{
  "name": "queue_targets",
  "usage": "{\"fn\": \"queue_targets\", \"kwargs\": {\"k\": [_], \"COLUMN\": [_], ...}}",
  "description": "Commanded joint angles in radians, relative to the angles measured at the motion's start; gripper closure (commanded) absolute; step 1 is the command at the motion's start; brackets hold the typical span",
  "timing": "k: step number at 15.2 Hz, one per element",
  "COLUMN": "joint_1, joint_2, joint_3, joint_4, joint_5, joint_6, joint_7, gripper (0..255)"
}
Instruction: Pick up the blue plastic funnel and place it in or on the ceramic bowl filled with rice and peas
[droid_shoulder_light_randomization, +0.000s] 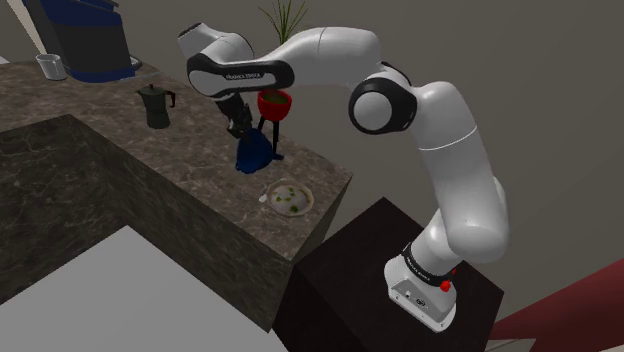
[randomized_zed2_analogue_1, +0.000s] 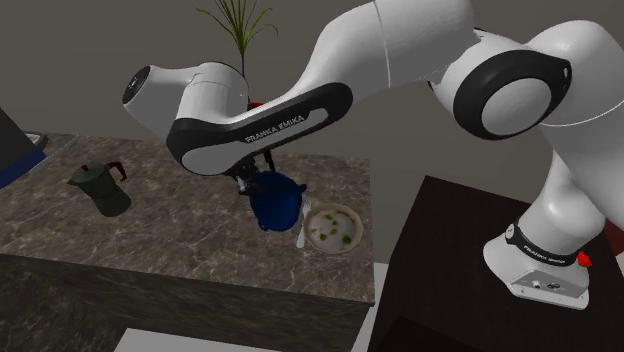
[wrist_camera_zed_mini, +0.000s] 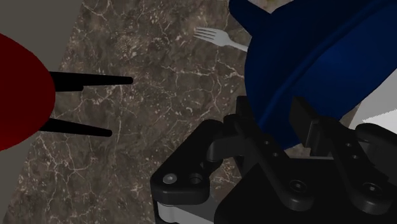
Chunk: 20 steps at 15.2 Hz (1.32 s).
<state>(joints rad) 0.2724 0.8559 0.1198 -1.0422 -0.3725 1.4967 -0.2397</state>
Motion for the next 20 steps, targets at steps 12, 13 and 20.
{"fn": "queue_targets", "kwargs": {"k": [12,13,20], "joint_1": [-0.072,-0.072,-0.073], "joint_2": [-0.532,-0.527,-0.490], "joint_3": [0.033,0.032,0.029], "joint_4": [-0.679,-0.686,-0.728], "joint_5": [0.036,0.035,0.026], "joint_6": [0.145,0.156,0.232], "joint_7": [0.030,0.034,0.057], "gripper": [255,255,255]}}
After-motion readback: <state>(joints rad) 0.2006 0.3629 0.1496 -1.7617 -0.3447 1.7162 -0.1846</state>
